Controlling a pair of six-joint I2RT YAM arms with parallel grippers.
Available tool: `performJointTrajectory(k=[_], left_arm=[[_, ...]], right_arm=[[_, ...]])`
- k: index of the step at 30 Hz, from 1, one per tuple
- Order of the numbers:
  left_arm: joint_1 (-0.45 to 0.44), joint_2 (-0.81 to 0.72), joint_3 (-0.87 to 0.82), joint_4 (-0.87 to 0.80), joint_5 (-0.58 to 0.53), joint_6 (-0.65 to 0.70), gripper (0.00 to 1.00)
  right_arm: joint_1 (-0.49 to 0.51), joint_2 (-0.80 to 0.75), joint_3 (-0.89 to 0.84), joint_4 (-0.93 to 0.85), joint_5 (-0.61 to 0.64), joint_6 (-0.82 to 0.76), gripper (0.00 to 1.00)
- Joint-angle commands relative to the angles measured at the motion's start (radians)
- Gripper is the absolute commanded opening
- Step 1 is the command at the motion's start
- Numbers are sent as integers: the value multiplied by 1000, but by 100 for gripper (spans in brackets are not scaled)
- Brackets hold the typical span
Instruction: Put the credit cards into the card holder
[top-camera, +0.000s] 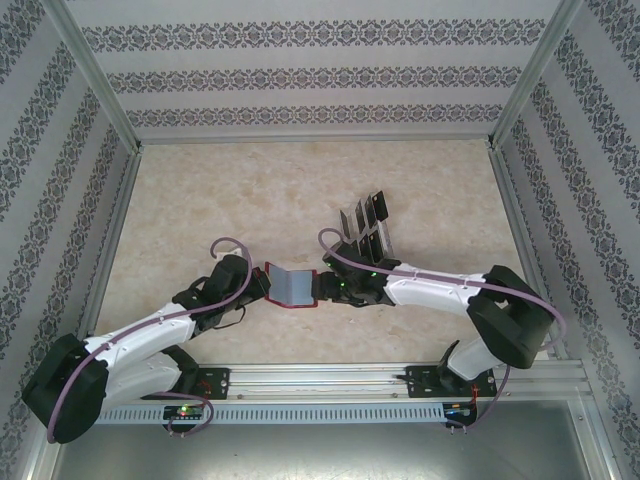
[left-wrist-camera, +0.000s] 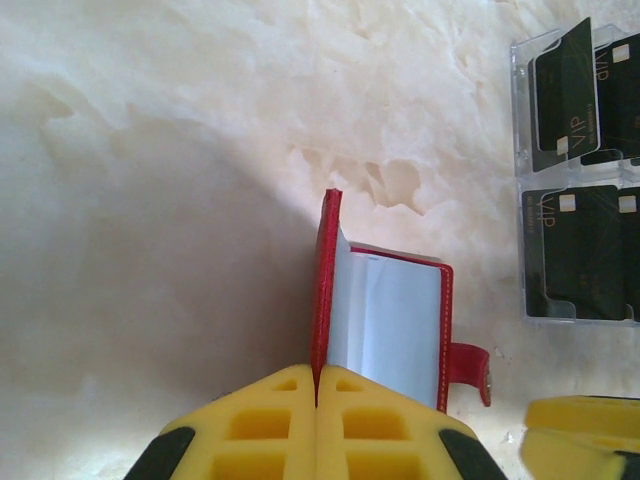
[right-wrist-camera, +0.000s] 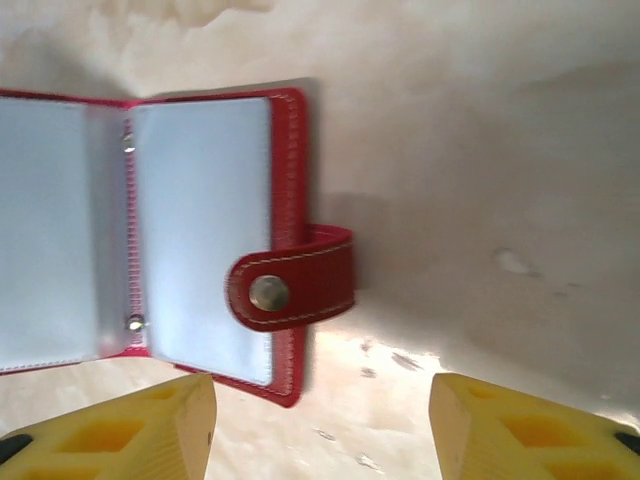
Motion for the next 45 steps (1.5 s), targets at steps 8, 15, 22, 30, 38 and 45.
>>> performJointTrajectory(k=[8,15,22,30,38,45], left_arm=[[-15,7,-14,23,-13,-6,0],[-16,17,-16,26,-16,0,0],[-16,19,-20,25,-21,1,0],[-17,18,-24,45,-15,2,0],[-16,16,-20,106,31,-6,0],[-16,25,-8,127,56,-10,19]], right_arm=[[50,12,133,21,-34,-5,49],[75,188,244,65,-104,-12,41],[31,191,158,89,-59,3,38],[-31,115,48,88,-29,0,43],[30,125,141,98,-80,-55,51],[55,185,203,111,-111,-61,55]])
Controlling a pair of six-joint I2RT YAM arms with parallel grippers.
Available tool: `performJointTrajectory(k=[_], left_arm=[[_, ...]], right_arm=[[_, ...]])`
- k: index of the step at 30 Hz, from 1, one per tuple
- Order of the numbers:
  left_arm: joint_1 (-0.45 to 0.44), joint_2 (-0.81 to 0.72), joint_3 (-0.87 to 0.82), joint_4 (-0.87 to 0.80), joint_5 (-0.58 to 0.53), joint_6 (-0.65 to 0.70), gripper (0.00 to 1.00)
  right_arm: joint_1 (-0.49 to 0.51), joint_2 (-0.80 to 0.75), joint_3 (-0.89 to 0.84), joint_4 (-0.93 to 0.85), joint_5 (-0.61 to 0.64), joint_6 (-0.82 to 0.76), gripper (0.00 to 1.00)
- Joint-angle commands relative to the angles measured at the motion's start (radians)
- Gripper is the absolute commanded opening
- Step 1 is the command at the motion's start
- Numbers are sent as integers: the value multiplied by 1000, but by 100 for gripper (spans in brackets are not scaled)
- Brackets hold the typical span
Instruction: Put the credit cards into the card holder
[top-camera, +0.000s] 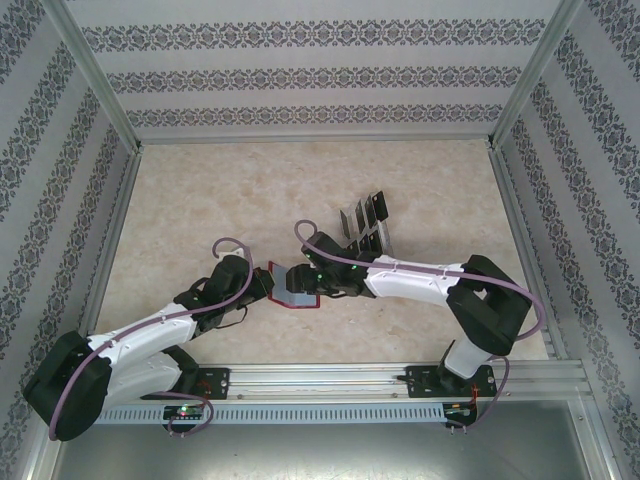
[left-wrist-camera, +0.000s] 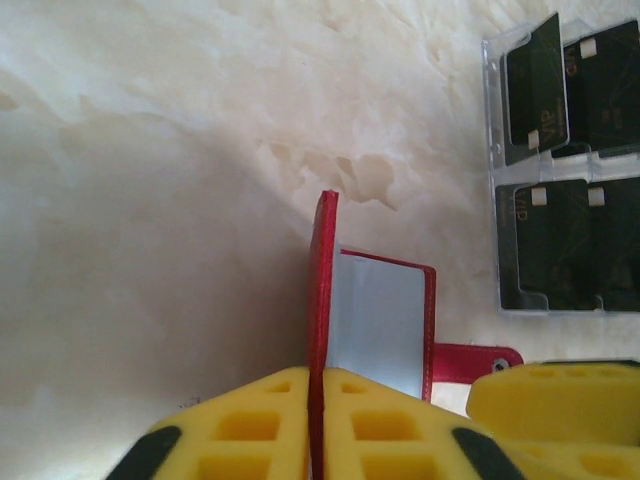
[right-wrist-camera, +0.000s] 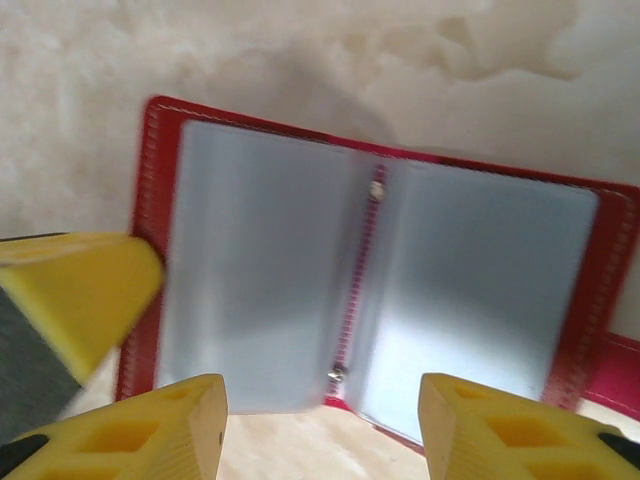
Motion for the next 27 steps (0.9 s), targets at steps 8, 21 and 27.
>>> performJointTrajectory(k=[8,21,27], left_arm=[[-16,1,-10,93,20,-24,44],[-16,-101,-88,296,-9,-85,54],[-17,-83,-103,385,20,-104,54]], right_arm=[[22,49,27,9,-21,-14,56],[22,-2,-22,20,19,19,64],[4,-84,-105,-3,78,56,64]])
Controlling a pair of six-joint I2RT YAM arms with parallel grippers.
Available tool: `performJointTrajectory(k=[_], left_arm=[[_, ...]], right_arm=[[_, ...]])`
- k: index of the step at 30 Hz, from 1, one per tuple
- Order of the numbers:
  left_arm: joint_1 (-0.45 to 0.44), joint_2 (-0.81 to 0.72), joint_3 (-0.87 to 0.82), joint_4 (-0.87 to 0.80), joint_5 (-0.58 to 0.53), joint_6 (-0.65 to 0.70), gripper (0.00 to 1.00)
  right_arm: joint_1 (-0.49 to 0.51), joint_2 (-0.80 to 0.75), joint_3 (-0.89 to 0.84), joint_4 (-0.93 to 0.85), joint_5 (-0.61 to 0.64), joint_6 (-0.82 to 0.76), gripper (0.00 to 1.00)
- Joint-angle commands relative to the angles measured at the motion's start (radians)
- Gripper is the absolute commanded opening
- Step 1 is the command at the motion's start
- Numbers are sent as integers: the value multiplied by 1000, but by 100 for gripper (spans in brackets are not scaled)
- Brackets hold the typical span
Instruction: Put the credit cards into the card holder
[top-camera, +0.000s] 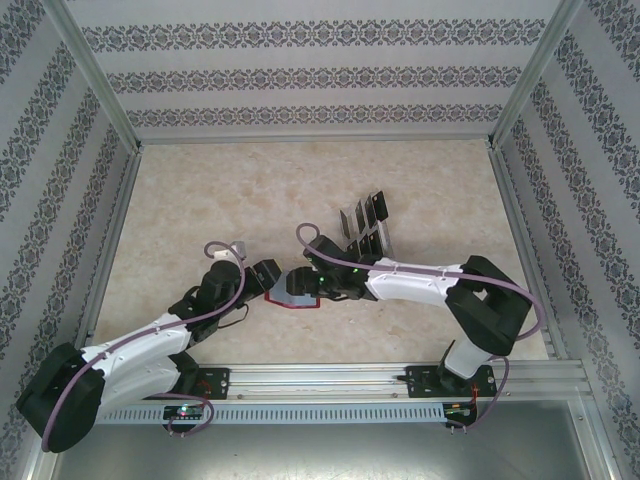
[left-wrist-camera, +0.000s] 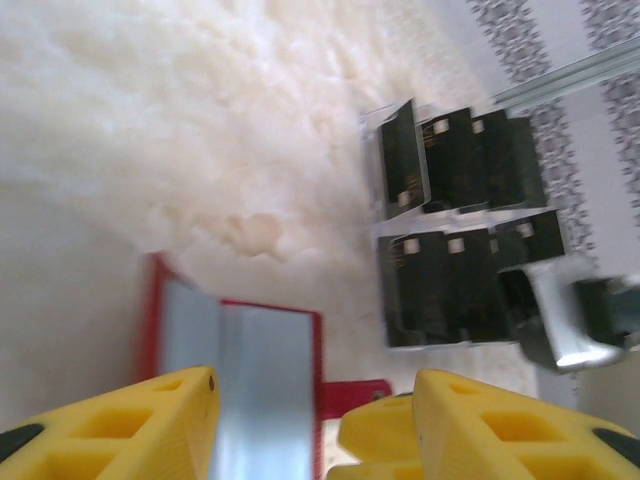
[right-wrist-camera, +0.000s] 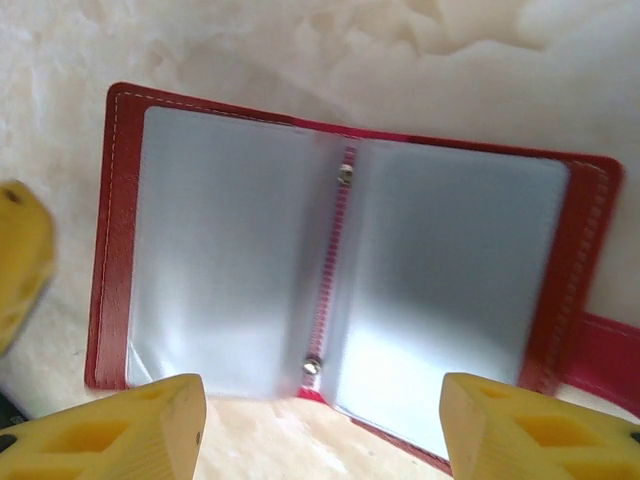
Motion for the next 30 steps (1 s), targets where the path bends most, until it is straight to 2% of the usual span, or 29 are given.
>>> performJointTrajectory(k=[1,7,9,11,14,18,20,25,30], left_arm=[[-12,9,-8,127,29,-34,54],[-12,76,14,179,68,-36,53],[-12,62,19,145,49,-27,53],[-11,12,35,41,-11,-14,54],[-2,-86,81,-178,-143,24,62],[73,-153,169,-444,-228,76,67],[140,-152,200,-513,-209,105,68],[364,-68,253,-570,-32,165,71],[458,20,296,-564,46,217,75]], right_arm=[[-10,-69,-55,-21,63,36,64],[-42,-108,-97,-5,41,30,62],[-37,-102,-77,-4,18,14,63],[-22,-84,-39,-24,13,-3,63],[6,-39,28,-60,13,-25,64],[36,36,114,-120,34,-24,64],[54,77,163,-159,56,-25,64],[104,184,327,-325,160,-61,66],[143,299,499,-471,235,-108,68]])
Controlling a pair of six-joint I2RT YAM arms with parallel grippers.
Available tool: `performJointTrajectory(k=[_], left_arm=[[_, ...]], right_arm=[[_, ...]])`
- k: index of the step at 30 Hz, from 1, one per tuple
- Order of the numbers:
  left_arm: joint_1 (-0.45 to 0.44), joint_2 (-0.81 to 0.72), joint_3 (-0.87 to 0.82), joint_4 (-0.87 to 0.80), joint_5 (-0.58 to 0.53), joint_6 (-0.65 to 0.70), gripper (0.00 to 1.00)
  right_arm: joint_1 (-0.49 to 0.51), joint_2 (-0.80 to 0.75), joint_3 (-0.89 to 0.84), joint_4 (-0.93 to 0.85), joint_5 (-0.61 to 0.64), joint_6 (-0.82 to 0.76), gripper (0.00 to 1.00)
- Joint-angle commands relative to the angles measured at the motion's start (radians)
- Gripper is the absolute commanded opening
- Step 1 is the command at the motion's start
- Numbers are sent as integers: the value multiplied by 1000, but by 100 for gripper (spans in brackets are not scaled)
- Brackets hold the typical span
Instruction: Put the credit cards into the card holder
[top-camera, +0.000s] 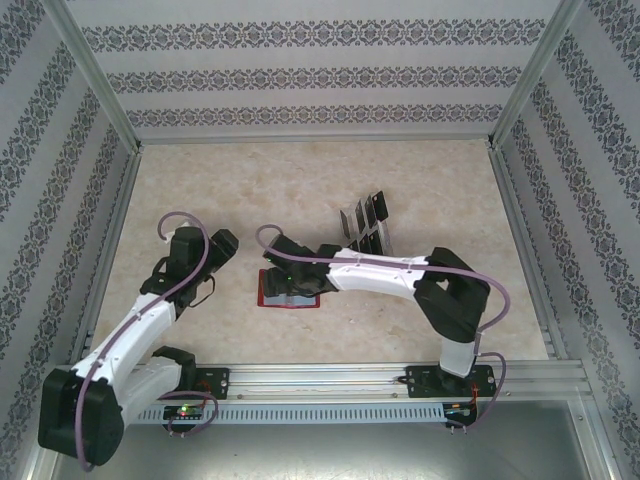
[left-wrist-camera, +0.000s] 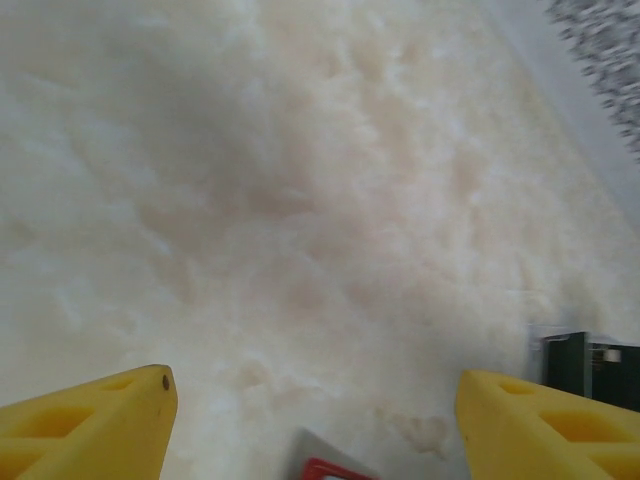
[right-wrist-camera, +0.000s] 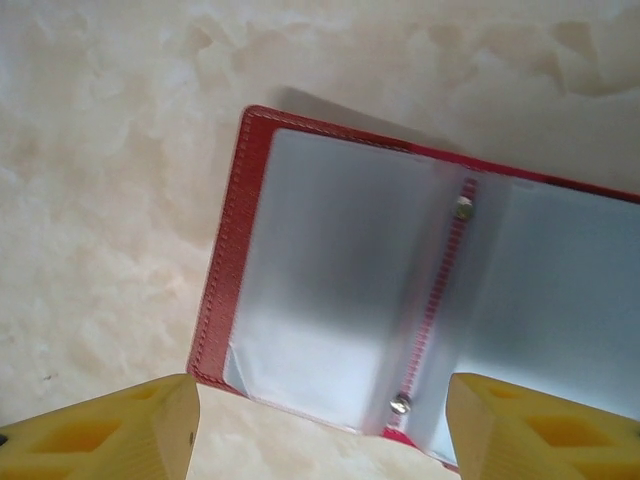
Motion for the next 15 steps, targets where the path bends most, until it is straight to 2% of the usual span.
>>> performJointTrajectory(k=[1,3,7,15], left_arm=[[38,29,48,-47,81,72,75],[54,48,57,-41,95,79,76],[80,68,62,-18,127,76,76],[101,81,56,13,176,66,77]], right_arm=[[26,70,106,-166,93,-60,71],[36,113,162,-209,104,-74,76],[51,175,225,-260,121,-84,77],[61,247,277,-290,114,-83,68]])
